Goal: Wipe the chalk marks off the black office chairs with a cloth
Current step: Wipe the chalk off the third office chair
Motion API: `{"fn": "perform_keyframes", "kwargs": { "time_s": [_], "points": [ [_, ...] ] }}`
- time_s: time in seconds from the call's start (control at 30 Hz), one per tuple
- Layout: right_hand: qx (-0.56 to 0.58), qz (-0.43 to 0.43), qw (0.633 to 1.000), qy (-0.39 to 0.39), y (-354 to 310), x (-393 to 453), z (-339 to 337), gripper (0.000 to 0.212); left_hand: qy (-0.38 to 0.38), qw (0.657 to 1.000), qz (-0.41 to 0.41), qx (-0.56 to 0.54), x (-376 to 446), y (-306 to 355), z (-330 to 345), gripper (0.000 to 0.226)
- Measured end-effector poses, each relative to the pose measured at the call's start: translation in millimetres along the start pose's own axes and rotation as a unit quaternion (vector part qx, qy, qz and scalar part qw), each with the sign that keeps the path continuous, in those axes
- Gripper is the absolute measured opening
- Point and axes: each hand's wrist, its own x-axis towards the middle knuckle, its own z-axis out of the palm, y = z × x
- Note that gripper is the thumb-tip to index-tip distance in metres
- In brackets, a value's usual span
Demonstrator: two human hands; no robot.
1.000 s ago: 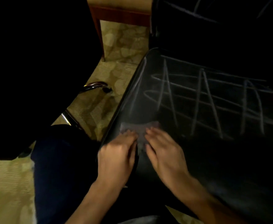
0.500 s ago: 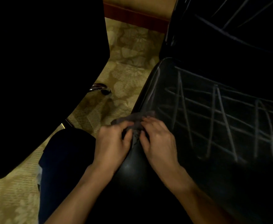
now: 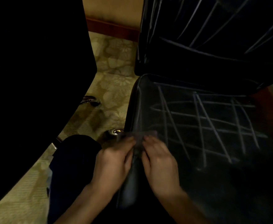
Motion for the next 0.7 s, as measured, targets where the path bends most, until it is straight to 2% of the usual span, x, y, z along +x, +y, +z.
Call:
{"fn": "perform_keyframes", "kwargs": {
  "time_s": [0.1,0.23,0.37,0.43,0.53,0.63,0.7],
  "points": [
    [-0.039,-0.006,0.999,-0.036,17,54,1,0.032,0.004,0.997,-0.055,0.054,50,6,3,0.023],
    [-0.056,0.004,0.997,-0.053,23,94,-2,0.023,-0.008,0.985,-0.114,0.127,91,20,11,0.025],
    [-0.041,-0.038,0.998,-0.036,22,45,-9,0.029,0.002,0.995,-0.077,0.057,35,18,4,0.031],
    [-0.034,-0.066,0.997,-0.032,22,19,-12,0.033,-0.028,0.997,-0.042,0.066,7,24,-2,0.034],
    [-0.037,-0.09,0.995,-0.022,26,13,-10,0.03,-0.052,0.992,-0.013,0.115,10,22,-1,0.035],
    [-0.044,-0.104,0.994,-0.008,30,46,-3,0.032,-0.069,0.98,-0.045,0.179,44,23,4,0.024],
    [-0.045,-0.109,0.993,-0.004,32,81,9,0.032,-0.054,0.967,-0.095,0.231,77,17,7,0.029]
  ]
}}
